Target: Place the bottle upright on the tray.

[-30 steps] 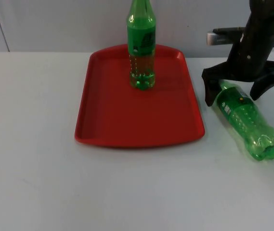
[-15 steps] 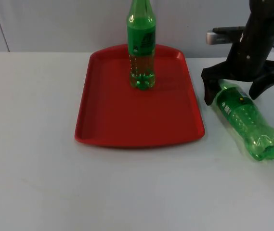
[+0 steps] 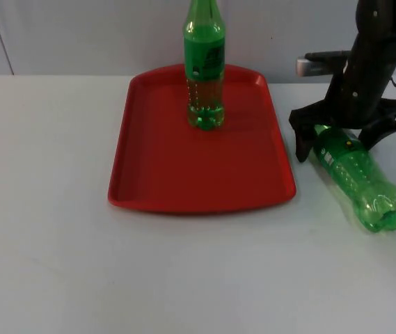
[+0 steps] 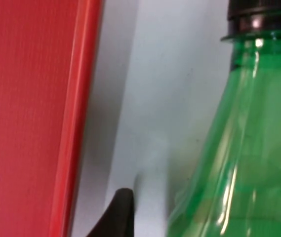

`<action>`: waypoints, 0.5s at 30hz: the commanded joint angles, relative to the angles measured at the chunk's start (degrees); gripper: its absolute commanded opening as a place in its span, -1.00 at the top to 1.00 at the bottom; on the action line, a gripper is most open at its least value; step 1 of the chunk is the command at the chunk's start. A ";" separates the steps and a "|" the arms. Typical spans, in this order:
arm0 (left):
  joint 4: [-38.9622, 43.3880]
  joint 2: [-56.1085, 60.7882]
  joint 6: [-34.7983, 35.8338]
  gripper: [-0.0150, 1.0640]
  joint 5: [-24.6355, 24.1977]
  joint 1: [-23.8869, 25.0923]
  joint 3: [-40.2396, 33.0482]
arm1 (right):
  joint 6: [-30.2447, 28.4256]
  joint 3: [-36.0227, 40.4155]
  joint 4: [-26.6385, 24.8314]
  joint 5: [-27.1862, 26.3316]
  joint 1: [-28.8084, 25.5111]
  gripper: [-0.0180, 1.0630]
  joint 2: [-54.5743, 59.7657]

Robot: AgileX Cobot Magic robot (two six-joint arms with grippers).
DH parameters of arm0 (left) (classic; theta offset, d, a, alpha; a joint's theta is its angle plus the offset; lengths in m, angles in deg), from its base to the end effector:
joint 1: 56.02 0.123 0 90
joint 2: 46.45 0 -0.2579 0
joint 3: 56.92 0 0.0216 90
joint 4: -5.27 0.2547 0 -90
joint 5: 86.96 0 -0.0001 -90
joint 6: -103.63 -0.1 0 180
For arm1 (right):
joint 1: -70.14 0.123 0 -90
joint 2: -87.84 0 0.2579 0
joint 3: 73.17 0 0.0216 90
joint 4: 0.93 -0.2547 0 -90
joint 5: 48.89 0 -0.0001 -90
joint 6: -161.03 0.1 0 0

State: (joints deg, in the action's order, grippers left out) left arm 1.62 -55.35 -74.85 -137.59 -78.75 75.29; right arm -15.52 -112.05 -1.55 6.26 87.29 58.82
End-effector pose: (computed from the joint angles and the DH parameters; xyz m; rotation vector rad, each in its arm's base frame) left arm 0.0364 -0.0206 0.2911 0.3436 1.8564 -0.3646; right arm 0.4695 0.1458 0.0747 -0.3412 2.9035 0.0722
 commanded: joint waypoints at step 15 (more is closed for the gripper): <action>0.25 0.28 0.35 -0.72 0.27 0.12 -0.23 | 3.23 -0.10 -0.78 1.91 0.25 -0.74 0.85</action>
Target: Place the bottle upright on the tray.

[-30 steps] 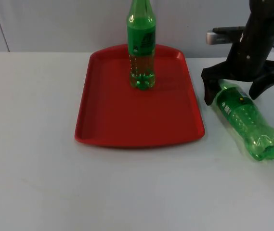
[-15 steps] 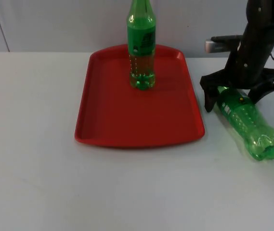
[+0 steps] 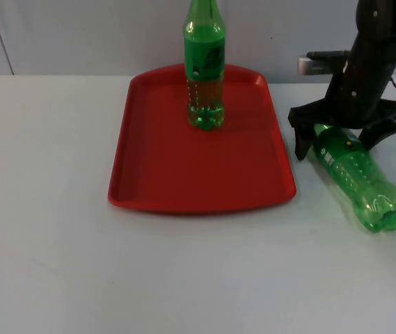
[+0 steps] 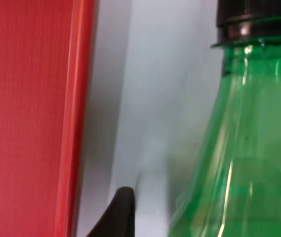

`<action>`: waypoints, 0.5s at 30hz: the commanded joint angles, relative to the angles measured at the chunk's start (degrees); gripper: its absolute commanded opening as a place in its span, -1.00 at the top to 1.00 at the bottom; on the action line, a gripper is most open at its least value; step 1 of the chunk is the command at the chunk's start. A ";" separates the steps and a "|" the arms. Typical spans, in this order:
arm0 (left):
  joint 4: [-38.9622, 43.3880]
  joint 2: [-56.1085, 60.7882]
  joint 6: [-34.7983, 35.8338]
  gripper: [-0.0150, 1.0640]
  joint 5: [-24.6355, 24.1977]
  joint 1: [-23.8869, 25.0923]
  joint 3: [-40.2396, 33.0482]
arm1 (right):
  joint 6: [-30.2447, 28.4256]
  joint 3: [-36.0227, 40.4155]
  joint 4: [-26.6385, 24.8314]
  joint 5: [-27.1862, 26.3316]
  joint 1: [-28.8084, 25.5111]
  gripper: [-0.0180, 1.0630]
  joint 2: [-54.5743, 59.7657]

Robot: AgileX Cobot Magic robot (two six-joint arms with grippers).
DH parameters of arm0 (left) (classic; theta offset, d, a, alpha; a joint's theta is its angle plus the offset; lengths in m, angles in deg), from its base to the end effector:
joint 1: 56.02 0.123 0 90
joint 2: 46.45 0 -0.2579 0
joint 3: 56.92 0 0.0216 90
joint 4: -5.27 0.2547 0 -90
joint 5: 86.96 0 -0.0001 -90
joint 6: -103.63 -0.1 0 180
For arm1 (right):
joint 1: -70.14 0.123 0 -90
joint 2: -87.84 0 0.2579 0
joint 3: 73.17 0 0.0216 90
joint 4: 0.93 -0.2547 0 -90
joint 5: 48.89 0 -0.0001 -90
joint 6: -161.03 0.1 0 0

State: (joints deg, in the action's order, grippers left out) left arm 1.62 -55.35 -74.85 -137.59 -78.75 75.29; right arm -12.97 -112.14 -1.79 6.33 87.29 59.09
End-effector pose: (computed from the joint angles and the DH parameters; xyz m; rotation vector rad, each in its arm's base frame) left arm 0.0364 -0.0206 0.2911 0.3436 1.8564 -0.3646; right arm 0.4693 0.1461 0.0728 -0.2741 2.9165 0.0834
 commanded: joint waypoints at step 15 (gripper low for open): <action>0.25 0.28 0.35 -0.72 0.27 0.12 -0.23 | 0.87 0.00 0.55 2.59 0.25 -0.64 1.13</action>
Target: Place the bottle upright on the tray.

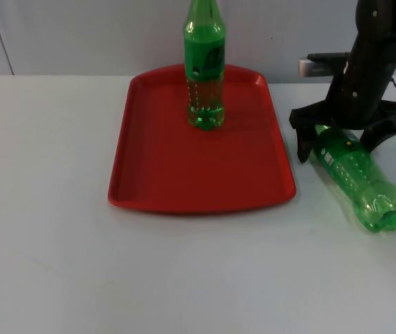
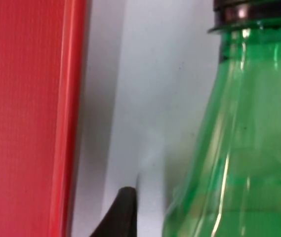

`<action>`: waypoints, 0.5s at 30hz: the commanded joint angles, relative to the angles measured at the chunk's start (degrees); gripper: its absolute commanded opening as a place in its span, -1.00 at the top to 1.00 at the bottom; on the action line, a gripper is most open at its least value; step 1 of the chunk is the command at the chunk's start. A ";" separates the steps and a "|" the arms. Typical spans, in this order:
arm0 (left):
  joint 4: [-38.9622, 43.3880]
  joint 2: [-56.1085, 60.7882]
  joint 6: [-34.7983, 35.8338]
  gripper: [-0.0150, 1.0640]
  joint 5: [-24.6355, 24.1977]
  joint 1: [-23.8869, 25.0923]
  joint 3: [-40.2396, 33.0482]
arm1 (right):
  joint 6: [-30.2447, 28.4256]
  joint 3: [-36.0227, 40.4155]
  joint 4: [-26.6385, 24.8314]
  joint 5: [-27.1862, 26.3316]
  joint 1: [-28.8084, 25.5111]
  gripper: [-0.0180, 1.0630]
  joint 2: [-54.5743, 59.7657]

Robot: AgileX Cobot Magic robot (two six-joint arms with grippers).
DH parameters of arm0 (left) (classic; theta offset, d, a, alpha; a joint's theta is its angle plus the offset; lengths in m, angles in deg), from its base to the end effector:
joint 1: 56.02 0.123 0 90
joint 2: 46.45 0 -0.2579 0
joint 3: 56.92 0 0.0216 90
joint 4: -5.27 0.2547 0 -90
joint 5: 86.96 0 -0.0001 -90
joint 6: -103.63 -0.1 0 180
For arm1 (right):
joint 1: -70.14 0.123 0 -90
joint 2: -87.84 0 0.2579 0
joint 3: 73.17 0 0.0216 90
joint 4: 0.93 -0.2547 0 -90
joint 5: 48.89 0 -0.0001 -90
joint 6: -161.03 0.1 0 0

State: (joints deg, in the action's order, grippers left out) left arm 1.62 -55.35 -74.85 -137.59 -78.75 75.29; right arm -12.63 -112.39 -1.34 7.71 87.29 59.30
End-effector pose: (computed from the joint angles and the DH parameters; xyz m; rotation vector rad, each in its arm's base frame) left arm 0.0364 -0.0206 0.2911 0.3436 1.8564 -0.3646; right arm 0.4678 0.1450 0.0717 -0.2731 2.9388 0.0679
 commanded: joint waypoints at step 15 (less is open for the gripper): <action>0.25 0.28 0.35 -0.72 0.27 0.12 -0.23 | 1.67 0.24 0.41 1.58 0.25 0.97 0.93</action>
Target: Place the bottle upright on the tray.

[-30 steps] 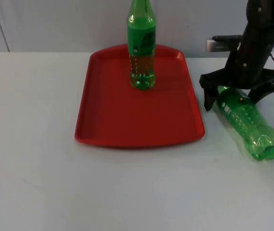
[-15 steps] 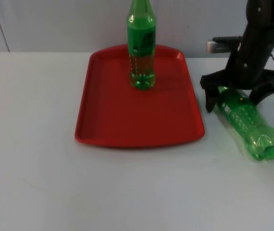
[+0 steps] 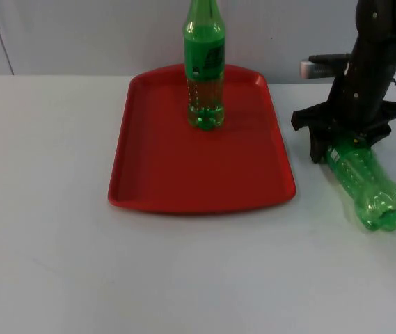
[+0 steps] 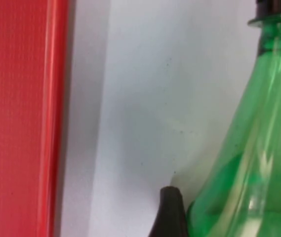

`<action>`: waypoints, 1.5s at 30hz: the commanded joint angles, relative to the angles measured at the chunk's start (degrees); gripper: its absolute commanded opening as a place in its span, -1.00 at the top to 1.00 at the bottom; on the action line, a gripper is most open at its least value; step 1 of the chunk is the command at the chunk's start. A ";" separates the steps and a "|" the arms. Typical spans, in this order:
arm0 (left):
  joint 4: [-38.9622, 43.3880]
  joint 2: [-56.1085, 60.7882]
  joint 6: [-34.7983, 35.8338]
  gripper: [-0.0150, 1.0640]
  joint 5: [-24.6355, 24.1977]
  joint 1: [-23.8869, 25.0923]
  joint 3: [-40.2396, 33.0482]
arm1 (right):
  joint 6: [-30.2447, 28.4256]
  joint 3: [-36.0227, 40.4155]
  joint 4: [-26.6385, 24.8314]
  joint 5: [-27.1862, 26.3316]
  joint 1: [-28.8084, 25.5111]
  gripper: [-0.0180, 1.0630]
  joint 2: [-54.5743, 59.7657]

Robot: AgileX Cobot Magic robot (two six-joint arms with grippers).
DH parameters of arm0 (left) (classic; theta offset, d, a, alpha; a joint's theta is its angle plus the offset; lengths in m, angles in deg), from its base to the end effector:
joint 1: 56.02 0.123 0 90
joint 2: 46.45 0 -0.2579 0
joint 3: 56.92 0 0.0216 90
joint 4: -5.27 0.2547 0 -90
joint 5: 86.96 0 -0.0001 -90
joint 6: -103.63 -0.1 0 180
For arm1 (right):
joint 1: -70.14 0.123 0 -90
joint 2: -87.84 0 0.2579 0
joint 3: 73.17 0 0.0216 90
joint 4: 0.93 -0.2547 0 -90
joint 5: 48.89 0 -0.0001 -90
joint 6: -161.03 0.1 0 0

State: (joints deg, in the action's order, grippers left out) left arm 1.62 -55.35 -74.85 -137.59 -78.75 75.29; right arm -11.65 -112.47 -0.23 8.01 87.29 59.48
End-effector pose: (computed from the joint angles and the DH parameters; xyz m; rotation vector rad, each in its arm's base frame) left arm 0.0364 -0.0206 0.2911 0.3436 1.8564 -0.3646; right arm 0.4679 0.1433 0.0704 -0.2616 2.9439 0.0433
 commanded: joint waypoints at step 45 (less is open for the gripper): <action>0.25 0.28 0.35 -0.72 0.27 0.12 -0.23 | -5.40 -0.02 -2.27 4.13 0.15 0.97 -5.79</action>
State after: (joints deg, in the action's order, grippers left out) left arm 1.62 -55.35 -74.85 -137.59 -78.75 75.29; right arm -16.35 -112.36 -2.41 12.52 87.29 54.88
